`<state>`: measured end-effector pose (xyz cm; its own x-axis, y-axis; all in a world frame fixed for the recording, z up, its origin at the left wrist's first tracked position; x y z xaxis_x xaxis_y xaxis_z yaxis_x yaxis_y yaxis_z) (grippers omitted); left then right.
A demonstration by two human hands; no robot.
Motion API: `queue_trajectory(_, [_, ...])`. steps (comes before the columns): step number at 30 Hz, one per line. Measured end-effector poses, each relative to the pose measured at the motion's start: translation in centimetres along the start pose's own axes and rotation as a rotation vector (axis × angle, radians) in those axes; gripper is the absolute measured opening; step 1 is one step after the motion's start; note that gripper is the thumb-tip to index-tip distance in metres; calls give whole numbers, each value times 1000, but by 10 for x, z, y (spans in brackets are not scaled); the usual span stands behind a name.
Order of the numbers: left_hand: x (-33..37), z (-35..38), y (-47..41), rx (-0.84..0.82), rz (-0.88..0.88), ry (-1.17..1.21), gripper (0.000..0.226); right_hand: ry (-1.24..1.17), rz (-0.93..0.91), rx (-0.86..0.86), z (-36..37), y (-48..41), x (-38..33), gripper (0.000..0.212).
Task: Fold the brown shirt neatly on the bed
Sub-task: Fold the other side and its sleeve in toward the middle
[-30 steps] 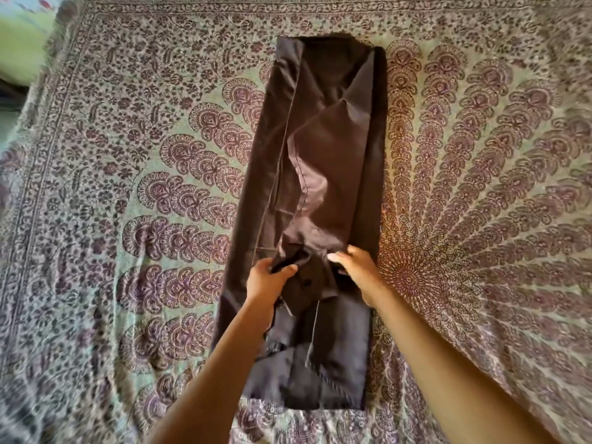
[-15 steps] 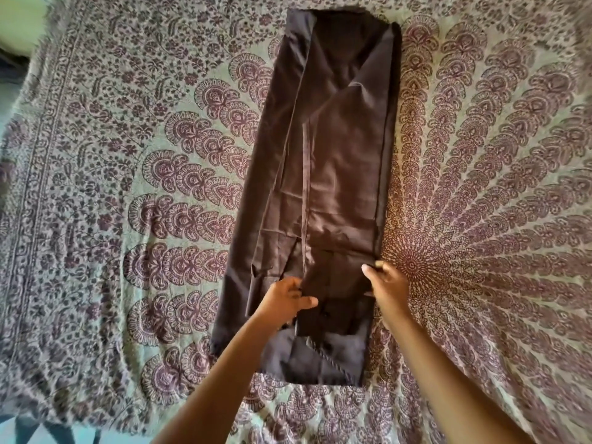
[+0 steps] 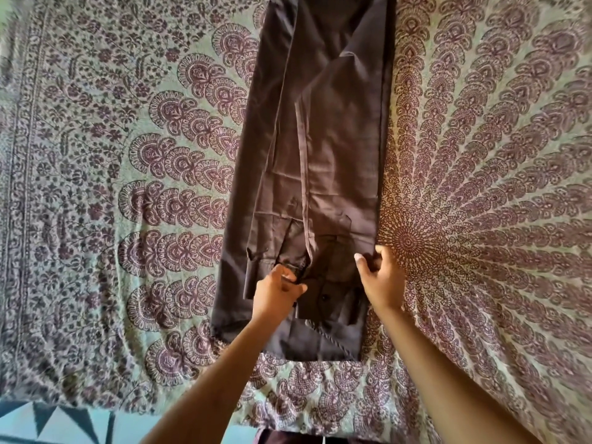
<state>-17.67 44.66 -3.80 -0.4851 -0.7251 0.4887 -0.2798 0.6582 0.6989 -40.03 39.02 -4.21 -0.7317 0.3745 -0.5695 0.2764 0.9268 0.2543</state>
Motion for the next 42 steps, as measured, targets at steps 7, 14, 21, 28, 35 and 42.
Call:
queue_trajectory(7, [15,-7,-12,-146,-21,-403,25,87,-124,10,-12,-2,-8,36])
queue_trajectory(14, [126,-56,-87,76,160,-171,12,54,-214,87,-24,-94,-61,11])
queue_trajectory(21, [253,-99,-172,370,465,-96,17,-125,-281,109,-37,-241,-145,15])
queue_trajectory(28, [315,-80,-235,350,843,-360,26,-168,-66,79,-18,-380,-190,31])
queue_trajectory(35, [282,-62,-279,412,898,-580,39,-461,12,-54,10,-455,-214,33])
queue_trajectory(42, [272,-60,-282,447,943,-583,46,-476,-106,-40,29,-473,-225,19])
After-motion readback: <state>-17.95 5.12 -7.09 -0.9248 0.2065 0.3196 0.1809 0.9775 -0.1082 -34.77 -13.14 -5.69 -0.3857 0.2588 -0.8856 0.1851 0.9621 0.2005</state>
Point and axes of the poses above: each hand's wrist, its own y-axis away from the middle knuckle, its own z-axis out of the palm, x = y × z, the point moved 6 cm from there along -y, towards the middle knuckle, and after that the axes turned 2 degrees about y, right-handed, at the moved point
